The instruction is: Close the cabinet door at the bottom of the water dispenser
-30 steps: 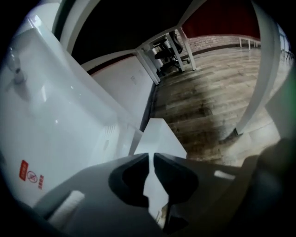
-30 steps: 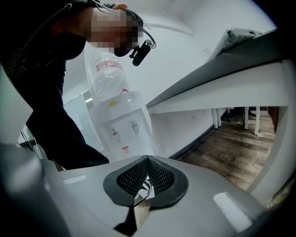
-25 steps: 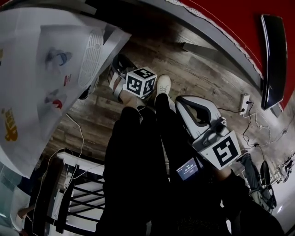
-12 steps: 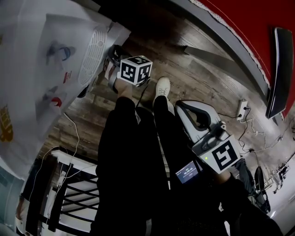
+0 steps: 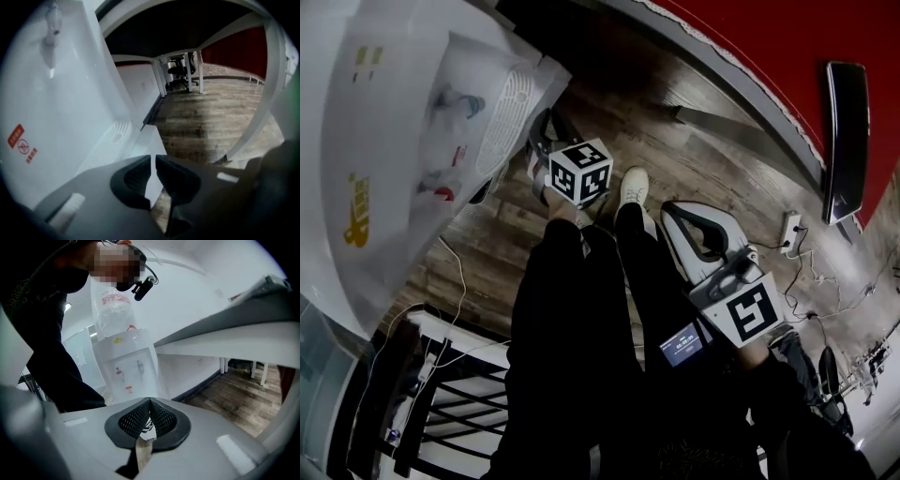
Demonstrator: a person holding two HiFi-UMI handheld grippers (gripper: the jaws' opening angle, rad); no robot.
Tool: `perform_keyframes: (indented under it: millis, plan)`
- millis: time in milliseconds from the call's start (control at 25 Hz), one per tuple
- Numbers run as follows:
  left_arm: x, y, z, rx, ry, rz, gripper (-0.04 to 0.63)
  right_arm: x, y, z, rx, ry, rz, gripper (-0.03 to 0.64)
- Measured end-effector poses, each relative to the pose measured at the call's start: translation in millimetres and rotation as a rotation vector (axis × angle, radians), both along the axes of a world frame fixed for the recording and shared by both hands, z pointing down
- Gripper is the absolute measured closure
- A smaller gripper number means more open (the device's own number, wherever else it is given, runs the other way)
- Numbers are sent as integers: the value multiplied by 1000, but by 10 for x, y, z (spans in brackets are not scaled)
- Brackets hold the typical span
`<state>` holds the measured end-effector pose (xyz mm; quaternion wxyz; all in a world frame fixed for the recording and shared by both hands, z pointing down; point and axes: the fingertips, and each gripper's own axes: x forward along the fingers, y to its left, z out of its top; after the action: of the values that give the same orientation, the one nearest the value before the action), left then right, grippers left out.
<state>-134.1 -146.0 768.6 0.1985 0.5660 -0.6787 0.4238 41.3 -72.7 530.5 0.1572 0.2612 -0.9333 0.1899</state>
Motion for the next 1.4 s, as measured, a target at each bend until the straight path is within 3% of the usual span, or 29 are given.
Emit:
perform_keyframes:
  millis: [320,400,600,720,960,1080,1240,1400]
  plan:
    - [1,293,-1210,247,158,47,586,-166,-175,-604,228,114,38,617]
    - [34,411,-1570,283,188,67,587,-196,-197,-797,246,108,52,617]
    - [168,637,-2559,399,346,88,588,-276,-198,-1477,298,40,62,617]
    - [83,697,-3112,468,358,87,588,-415,-158,-1785,361,34,3,617]
    - [-14,954,-4141,573,376,58,588,-601,14,-2441,375,-13,-44,617]
    - [-111,1026,-4559,648,405,34,588,-705,-22,-2599,351,40,-36,617]
    - [-187,1099,-5128,726,374,62,588,-861,-52,-2855,317,38,-18,617]
    - [-219,1251,-5645,812,345,49,588,-966,13,-3247,414,3,-5,617]
